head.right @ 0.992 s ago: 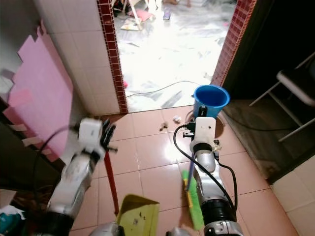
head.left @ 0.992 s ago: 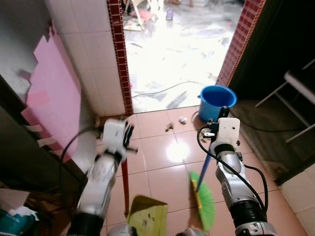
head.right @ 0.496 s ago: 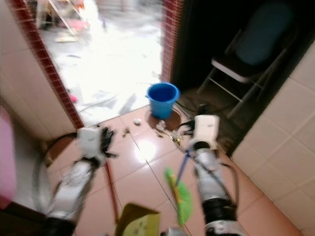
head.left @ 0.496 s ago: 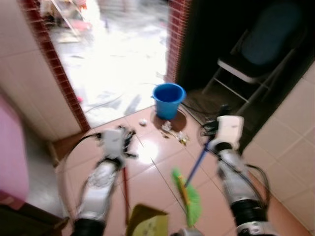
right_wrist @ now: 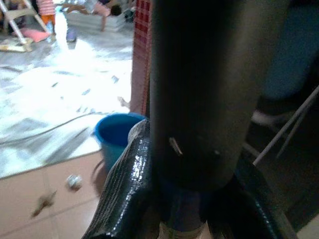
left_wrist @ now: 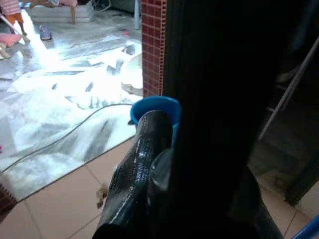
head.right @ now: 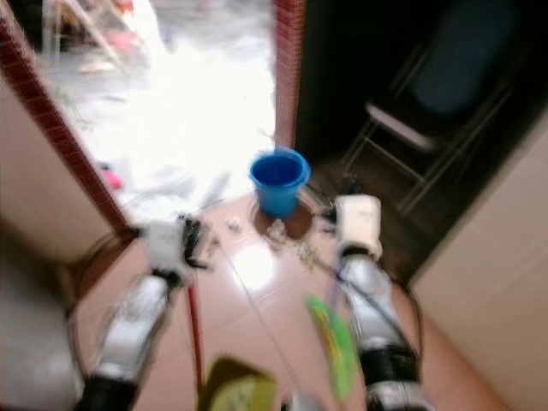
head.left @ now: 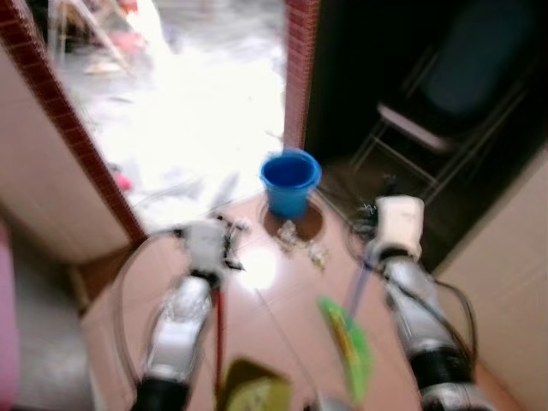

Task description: Sweep floor

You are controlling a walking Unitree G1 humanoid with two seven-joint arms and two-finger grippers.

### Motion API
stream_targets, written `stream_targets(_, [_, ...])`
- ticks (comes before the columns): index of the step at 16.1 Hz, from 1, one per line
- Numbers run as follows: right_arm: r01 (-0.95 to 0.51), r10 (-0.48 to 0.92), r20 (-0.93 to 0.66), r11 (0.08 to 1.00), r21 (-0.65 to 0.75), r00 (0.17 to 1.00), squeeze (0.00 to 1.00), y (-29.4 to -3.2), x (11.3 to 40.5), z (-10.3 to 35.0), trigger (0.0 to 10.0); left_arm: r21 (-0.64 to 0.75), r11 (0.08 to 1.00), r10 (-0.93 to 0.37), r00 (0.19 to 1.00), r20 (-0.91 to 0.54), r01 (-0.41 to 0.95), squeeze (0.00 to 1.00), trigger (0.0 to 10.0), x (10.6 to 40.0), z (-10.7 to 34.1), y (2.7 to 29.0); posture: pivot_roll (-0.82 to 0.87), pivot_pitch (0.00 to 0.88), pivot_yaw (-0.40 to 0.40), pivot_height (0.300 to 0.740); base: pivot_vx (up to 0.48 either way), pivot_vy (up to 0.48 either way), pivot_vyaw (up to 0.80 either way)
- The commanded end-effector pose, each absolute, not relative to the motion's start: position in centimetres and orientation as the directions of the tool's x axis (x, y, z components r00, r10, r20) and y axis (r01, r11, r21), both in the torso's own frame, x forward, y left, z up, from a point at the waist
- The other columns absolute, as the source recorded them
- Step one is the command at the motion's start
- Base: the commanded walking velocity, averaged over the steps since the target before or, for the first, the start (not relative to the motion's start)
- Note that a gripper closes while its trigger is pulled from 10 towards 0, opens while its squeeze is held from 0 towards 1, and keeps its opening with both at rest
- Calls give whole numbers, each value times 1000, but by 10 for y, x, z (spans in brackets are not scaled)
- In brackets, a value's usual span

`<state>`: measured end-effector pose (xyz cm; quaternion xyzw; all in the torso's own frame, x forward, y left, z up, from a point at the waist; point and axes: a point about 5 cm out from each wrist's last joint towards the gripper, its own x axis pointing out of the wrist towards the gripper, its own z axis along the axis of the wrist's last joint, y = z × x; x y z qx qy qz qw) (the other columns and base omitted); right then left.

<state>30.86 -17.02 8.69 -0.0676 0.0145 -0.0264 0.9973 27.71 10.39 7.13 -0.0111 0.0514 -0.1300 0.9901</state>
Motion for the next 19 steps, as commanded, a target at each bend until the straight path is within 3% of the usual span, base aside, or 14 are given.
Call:
stream_targets(1, [27,-20,51,989,-145,998,0,-158,316,104,10000,-16,976,-218,972,-87,218,0,10000,280,75,116,-51,0,-5,740,428,0,0])
stream_targets(10, [34,-21,78,985,-169,997,0,-157,316,109,10000,-10,979,-202,974,-100,202,0,10000,281,74,112,-54,0,-7,740,421,0,159])
stream_targets(13, [92,-65,108,960,-263,992,0,-164,315,116,10000,34,992,-120,984,-128,126,0,10000,282,70,121,-55,0,-14,740,401,259,0])
stream_targets(19, [225,-189,131,895,-385,973,0,-185,316,118,10000,50,995,-74,988,-136,82,0,10000,283,69,128,-55,0,-14,740,411,224,0])
